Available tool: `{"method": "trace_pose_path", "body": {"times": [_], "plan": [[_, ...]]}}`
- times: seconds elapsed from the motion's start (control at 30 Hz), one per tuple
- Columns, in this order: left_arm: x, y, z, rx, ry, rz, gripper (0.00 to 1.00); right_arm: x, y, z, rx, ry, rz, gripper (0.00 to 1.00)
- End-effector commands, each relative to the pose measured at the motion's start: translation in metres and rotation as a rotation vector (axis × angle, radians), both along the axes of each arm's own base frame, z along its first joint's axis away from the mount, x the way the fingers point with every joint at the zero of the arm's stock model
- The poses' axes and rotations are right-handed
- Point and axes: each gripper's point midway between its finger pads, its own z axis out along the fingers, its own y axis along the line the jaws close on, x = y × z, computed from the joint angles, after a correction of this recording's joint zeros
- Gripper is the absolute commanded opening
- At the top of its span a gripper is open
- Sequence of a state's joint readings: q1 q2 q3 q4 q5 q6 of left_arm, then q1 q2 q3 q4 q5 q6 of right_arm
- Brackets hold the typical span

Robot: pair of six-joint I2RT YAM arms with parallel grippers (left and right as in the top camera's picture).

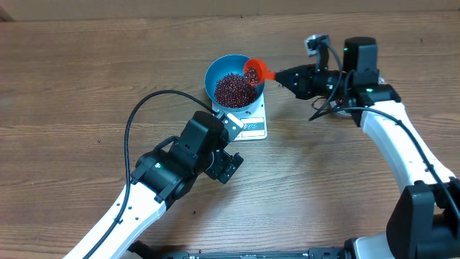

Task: Scoop item into bowl and weigh 150g on scale
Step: 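Carry the filled red cup left over the blue bowl, then tilt the red cup to pour beans into the blue bowl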

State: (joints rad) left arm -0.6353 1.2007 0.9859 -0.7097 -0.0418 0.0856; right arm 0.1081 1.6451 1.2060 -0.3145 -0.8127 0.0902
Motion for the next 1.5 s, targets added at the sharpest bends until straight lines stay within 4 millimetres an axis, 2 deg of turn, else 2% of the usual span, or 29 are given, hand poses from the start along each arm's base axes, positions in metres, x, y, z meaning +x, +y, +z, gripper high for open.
{"method": "trace_pose_path", "body": {"times": [0.0, 0.43, 1.47], "plan": [[0.0014, 0.0007, -0.0025, 0.014, -0.002, -0.005, 0.99, 0.0023, 0.0087, 0.0017, -0.071, -0.094, 0.019, 0.04], [0.0014, 0.0007, -0.0025, 0.014, -0.002, -0.005, 0.99, 0.0077, 0.0096, -0.0051, -0.191, -0.194, 0.03, 0.04], [0.0014, 0.0007, -0.0025, 0.014, -0.002, -0.005, 0.99, 0.0037, 0.0143, -0.0029, -0.291, -0.408, 0.186, 0.04]]}}
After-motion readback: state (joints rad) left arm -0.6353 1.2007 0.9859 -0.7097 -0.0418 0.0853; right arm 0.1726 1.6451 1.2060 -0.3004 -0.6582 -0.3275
